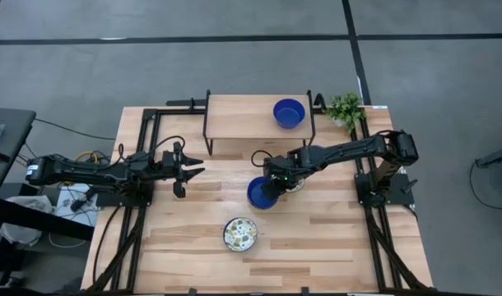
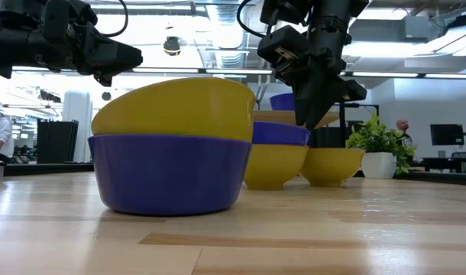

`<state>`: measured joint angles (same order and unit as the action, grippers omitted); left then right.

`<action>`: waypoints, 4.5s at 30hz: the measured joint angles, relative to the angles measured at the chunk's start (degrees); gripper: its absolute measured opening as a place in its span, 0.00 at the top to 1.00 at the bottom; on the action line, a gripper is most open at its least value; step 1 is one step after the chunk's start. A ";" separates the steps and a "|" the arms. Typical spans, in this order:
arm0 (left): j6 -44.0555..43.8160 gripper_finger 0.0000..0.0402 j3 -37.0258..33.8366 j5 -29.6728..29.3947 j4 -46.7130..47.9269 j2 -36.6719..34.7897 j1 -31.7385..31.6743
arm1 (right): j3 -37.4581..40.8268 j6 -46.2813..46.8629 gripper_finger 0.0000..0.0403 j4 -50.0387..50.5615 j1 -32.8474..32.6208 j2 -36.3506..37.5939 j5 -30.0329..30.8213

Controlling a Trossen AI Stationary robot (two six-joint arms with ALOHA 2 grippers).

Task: Pick & Place Mini bowls
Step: Stack the top blue bowl on top of the blue bowl on the shelf

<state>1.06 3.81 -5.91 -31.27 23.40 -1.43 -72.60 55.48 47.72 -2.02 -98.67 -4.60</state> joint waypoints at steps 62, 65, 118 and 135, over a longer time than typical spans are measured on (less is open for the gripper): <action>0.02 0.71 0.00 -0.02 -0.13 0.00 -0.01 | 3.39 1.10 0.87 -4.93 0.66 0.02 -1.40; 0.02 0.71 0.00 -0.02 -0.13 0.00 0.00 | 3.39 1.38 0.87 -4.94 0.66 0.02 -1.38; 0.22 0.71 0.00 -0.02 -0.13 0.00 -0.02 | 6.99 0.94 0.76 -10.98 2.99 -0.02 -5.75; 0.20 0.71 0.00 -0.02 -0.13 0.02 -0.01 | 6.97 0.11 0.76 -11.23 3.76 -0.02 -5.09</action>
<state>1.26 3.81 -5.93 -31.40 23.42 -1.44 -65.63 55.59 36.49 1.74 -98.70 -9.69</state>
